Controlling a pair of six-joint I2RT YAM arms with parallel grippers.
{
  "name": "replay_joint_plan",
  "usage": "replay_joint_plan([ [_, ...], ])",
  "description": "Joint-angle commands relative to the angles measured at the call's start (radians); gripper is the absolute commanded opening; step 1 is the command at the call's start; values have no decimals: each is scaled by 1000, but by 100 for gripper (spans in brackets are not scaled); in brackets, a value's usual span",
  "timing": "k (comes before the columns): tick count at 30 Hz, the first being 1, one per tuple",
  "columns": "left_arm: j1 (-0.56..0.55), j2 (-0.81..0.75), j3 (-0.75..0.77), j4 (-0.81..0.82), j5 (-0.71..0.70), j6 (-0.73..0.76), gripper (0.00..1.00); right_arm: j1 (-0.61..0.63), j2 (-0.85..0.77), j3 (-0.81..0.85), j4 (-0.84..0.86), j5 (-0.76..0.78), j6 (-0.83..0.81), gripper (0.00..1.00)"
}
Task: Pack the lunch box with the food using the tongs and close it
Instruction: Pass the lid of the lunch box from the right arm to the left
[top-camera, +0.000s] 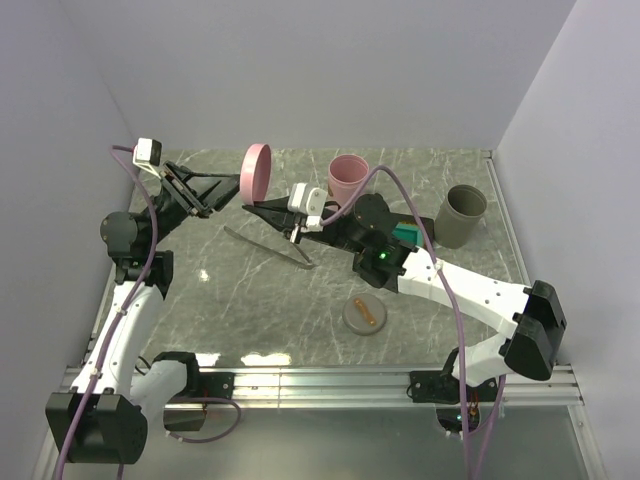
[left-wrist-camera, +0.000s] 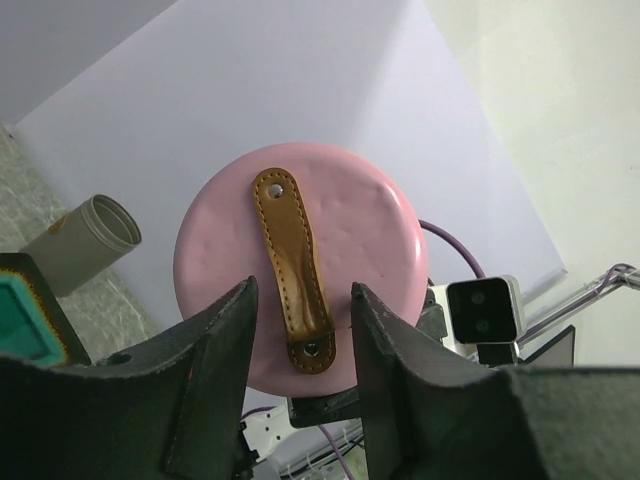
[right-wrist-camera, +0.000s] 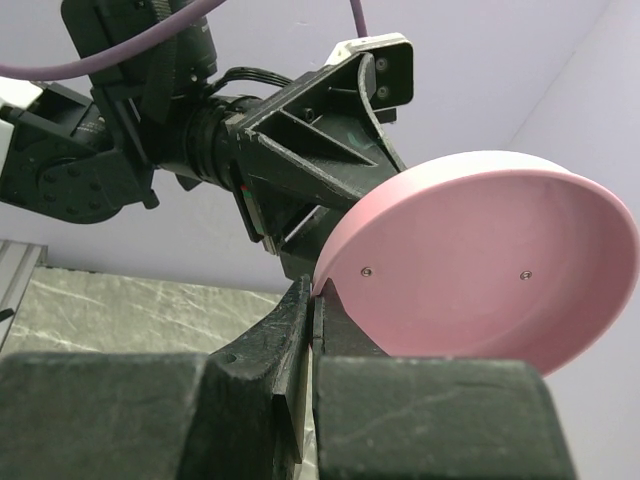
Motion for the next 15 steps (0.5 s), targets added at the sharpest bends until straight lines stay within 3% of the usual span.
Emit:
replay_joint_plan([
  [1,-15,-22,12,53,13,-16,46,15,13,21,66,-2,-17,0],
  [5,-18,-17,3,51,14,-28,33,22,10,9,67,-22,-37,0],
  [9,-21,-17,4,45,22,-31,9,23,7,1,65,-16,-42,0],
  [11,-21,-17,6,42,25,-27,3,23,4,0,57,-13,-47,0],
  [15,-21,-2,21,60,28,-25,0,22,-6,-2,27,-3,-50,0],
])
